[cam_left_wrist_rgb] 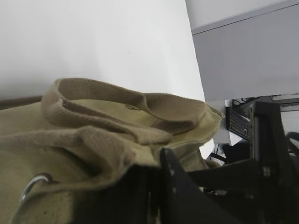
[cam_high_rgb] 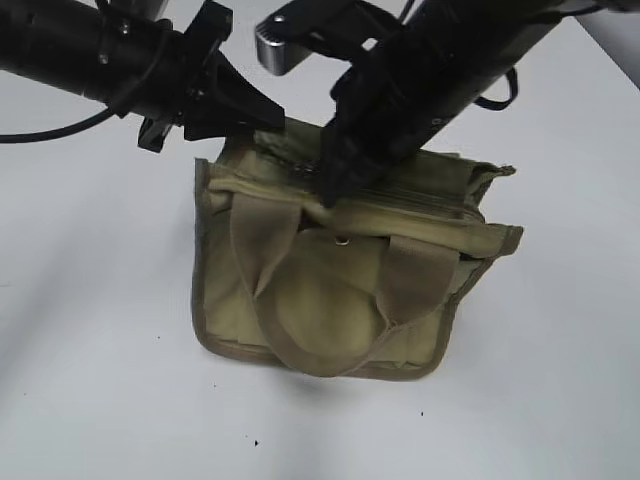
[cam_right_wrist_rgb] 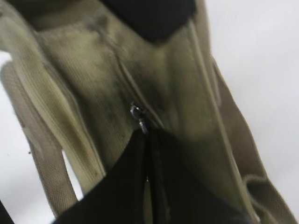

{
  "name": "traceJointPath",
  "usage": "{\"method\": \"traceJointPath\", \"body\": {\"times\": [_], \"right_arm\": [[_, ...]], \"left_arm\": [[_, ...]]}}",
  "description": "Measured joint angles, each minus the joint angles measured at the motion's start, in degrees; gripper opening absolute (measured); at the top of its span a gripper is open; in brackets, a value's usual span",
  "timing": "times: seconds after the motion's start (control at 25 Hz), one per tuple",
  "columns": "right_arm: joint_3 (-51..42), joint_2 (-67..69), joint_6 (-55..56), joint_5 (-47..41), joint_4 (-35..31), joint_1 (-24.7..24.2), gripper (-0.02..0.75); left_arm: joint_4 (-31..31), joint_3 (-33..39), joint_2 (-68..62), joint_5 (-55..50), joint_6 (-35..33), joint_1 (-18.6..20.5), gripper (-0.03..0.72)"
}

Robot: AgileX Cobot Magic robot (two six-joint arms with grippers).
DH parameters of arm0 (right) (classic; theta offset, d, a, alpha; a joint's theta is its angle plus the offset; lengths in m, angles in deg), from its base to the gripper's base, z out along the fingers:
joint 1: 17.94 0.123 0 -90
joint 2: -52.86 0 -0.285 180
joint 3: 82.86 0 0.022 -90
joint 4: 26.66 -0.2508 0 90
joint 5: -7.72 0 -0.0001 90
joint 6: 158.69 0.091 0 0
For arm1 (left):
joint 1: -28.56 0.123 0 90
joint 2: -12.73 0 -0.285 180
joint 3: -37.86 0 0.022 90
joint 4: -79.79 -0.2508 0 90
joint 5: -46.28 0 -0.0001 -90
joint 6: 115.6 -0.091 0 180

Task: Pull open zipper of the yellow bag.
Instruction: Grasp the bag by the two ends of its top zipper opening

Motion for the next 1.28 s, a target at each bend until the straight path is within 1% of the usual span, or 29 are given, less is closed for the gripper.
{"method": "traceJointPath", "body": {"times": [0.2, 0.4, 0.56, 0.8, 1.04, 1.28], "right_arm": [[0.0, -3.3, 4.0, -8.6, 1.6, -5.6, 0.002], [0.0, -6.5, 8.4, -20.6, 2.9, -11.6, 0.002], [-0.1, -8.0, 10.9, -26.6, 3.4, -14.4, 0.002], [-0.1, -8.2, 14.7, -28.1, 3.9, -16.1, 0.002], [-0.1, -8.2, 19.4, -28.2, 5.8, -16.2, 0.002], [-0.1, -8.2, 20.8, -28.3, 6.4, -16.2, 0.002]], "left_arm": [[1.1, 0.0, 0.0, -0.3, 0.0, 0.0, 0.025], [1.1, 0.0, 0.0, -0.4, 0.0, 0.0, 0.025], [1.1, -0.1, 0.0, -0.4, 0.0, 0.0, 0.025], [1.1, -0.1, 0.0, -0.4, 0.0, 0.0, 0.025], [1.1, -0.1, 0.0, -0.4, 0.0, 0.0, 0.026], [1.1, -0.1, 0.0, -0.4, 0.0, 0.0, 0.029]]}}
